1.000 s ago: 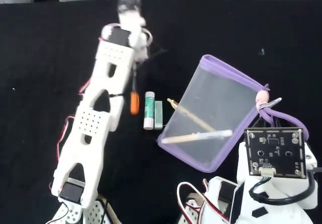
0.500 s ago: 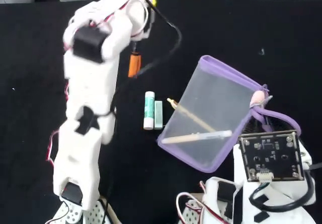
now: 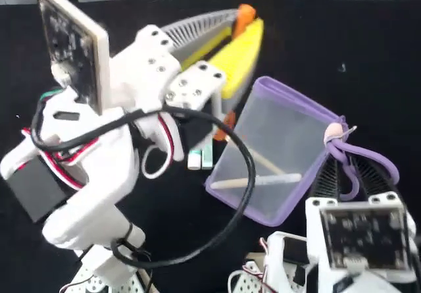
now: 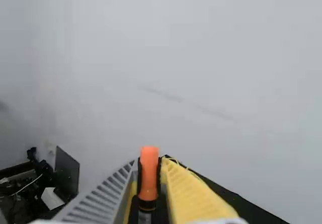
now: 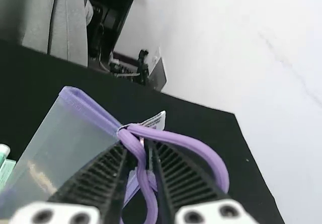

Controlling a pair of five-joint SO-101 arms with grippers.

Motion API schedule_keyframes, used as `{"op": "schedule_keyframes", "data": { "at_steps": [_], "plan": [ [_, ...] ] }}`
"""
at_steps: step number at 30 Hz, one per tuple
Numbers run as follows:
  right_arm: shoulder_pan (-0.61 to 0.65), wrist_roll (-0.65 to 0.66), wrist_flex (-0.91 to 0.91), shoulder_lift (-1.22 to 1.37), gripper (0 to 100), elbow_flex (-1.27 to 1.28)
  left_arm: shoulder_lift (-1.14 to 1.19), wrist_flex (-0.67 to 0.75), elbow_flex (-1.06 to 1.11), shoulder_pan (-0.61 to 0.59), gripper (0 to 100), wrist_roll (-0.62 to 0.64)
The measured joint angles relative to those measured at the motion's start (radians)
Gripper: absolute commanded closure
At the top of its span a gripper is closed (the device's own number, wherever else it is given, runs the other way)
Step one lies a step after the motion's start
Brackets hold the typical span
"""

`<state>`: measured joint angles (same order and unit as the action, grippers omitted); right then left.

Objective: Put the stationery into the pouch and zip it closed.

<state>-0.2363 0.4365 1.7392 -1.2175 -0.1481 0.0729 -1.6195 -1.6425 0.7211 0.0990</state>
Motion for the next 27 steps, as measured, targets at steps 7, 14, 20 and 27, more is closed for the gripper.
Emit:
{"op": "schedule_keyframes", "data": {
  "at_steps": [7,14,20,27],
  "plan": [
    [0.124,-0.040,0.000,-0.038,98.6,-0.032,-0.002,0.071,0.000,0.038,97,0.000],
    [0.226,-0.074,0.000,-0.123,98.6,-0.044,0.051,0.078,-0.002,0.043,97,0.000],
    [0.269,-0.077,0.000,-0.167,98.6,-0.044,0.135,0.092,0.000,0.046,97,0.000],
    [0.276,-0.077,0.000,-0.201,98.6,-0.046,0.261,0.176,0.000,-0.038,97,0.000]
  ]
}}
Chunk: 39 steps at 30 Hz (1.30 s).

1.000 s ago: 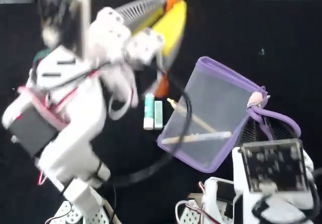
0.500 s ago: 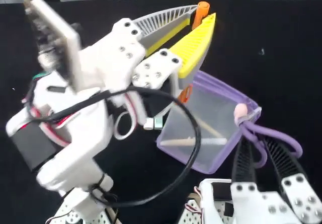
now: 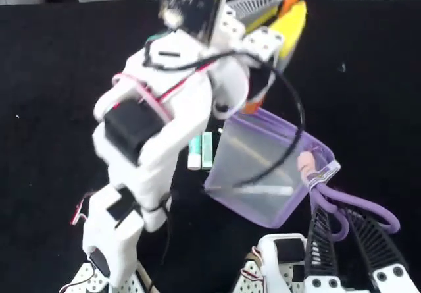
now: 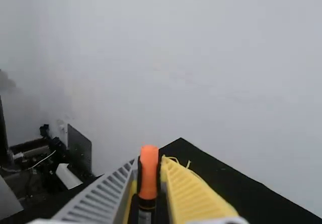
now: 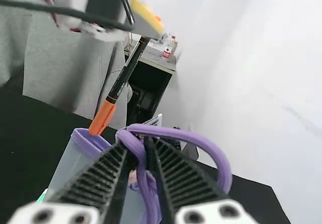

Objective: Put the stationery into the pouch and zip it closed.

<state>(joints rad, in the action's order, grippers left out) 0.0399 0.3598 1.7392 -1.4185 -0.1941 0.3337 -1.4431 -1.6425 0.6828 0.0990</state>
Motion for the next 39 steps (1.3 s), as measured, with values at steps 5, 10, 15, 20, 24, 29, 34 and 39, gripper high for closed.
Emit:
{"op": "schedule_keyframes", "data": {
  "at_steps": [5,10,15,20,24,29,34,39],
  "plan": [
    [-0.002,0.000,0.000,0.000,98.6,0.000,0.064,0.003,0.002,-0.068,97,0.080],
    [-0.002,0.000,0.000,0.000,98.6,0.000,0.068,-0.023,0.002,-0.083,97,0.098],
    [-0.002,0.000,0.000,0.000,98.6,0.011,0.068,-0.140,0.002,-0.054,97,0.054],
    [-0.002,0.000,0.000,0.000,98.6,0.011,0.068,-0.227,0.000,-0.044,92,0.018],
    [-0.002,0.000,0.000,0.000,98.6,0.011,0.068,-0.250,0.000,-0.043,77,0.018],
    [-0.002,0.000,0.000,0.000,98.5,0.017,0.068,-0.256,0.000,0.011,76,0.018],
    [-0.002,0.000,0.000,0.000,98.5,0.017,0.032,-0.242,0.002,0.037,76,0.018],
    [-0.002,0.000,0.000,0.000,98.5,0.017,-0.095,-0.219,0.002,0.021,76,0.018]
  ]
}}
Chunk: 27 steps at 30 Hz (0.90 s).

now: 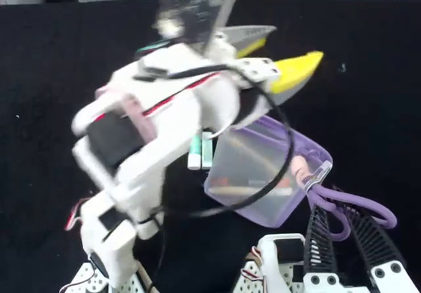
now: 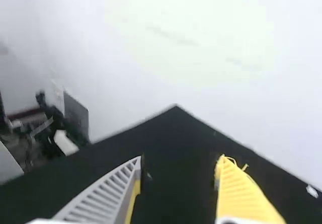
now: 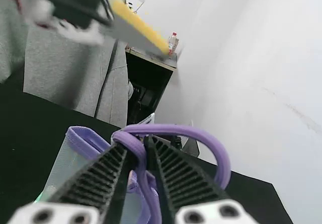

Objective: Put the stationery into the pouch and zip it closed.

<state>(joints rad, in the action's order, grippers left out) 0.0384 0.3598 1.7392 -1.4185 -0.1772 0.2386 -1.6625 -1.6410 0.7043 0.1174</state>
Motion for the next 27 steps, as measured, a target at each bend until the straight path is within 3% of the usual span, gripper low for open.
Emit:
{"op": "schedule_keyframes", "data": {
  "at_steps": [5,9,12,18,27],
  "plan": [
    [0.000,0.000,0.000,0.000,98.5,0.000,-0.110,-0.074,-0.002,-0.175,76,0.008],
    [-0.002,0.032,0.000,0.003,98.6,0.040,-0.080,-0.091,0.123,-0.370,76,0.133],
    [-0.080,0.052,0.000,0.029,98.6,0.074,-0.018,-0.091,0.253,-0.474,76,0.213],
    [-0.184,0.055,0.000,0.032,98.6,0.081,0.127,-0.091,0.416,-0.496,76,0.233],
    [-0.189,0.055,0.000,0.032,98.6,0.081,0.331,-0.091,0.634,-0.557,76,0.236]
  ]
}}
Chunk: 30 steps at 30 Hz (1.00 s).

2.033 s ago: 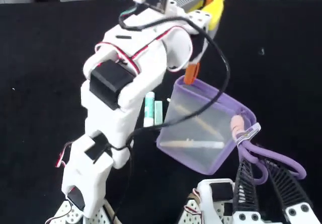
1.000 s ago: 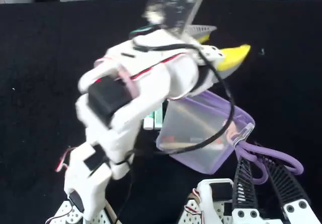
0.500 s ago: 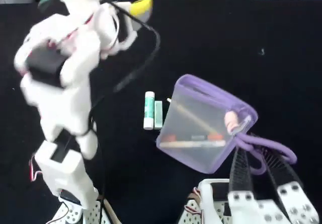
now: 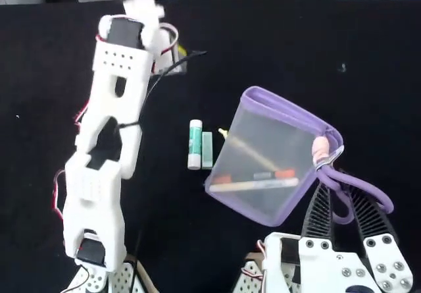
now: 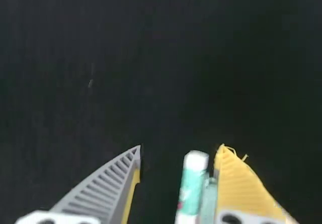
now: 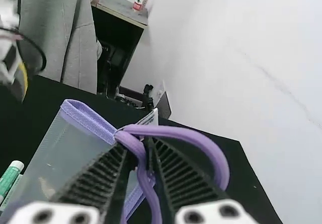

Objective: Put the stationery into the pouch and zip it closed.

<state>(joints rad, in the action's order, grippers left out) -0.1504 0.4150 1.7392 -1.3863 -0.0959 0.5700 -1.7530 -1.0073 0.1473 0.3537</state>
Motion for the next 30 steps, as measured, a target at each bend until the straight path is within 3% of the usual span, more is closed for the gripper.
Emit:
{"op": "schedule_keyframes", "data": {
  "at_steps": [8,19,26,30],
  "plan": [
    [-0.006,0.000,0.000,0.000,98.6,0.000,0.166,0.031,0.155,0.072,89,0.000],
    [-0.006,0.000,0.000,0.000,98.6,0.000,0.226,0.101,0.353,0.157,89,0.055],
    [-0.006,0.000,0.000,0.000,98.5,0.000,-0.005,0.092,0.552,0.195,89,0.061],
    [-0.008,0.000,0.000,0.000,98.5,0.000,-0.218,0.204,0.767,0.261,89,0.063]
  ]
}}
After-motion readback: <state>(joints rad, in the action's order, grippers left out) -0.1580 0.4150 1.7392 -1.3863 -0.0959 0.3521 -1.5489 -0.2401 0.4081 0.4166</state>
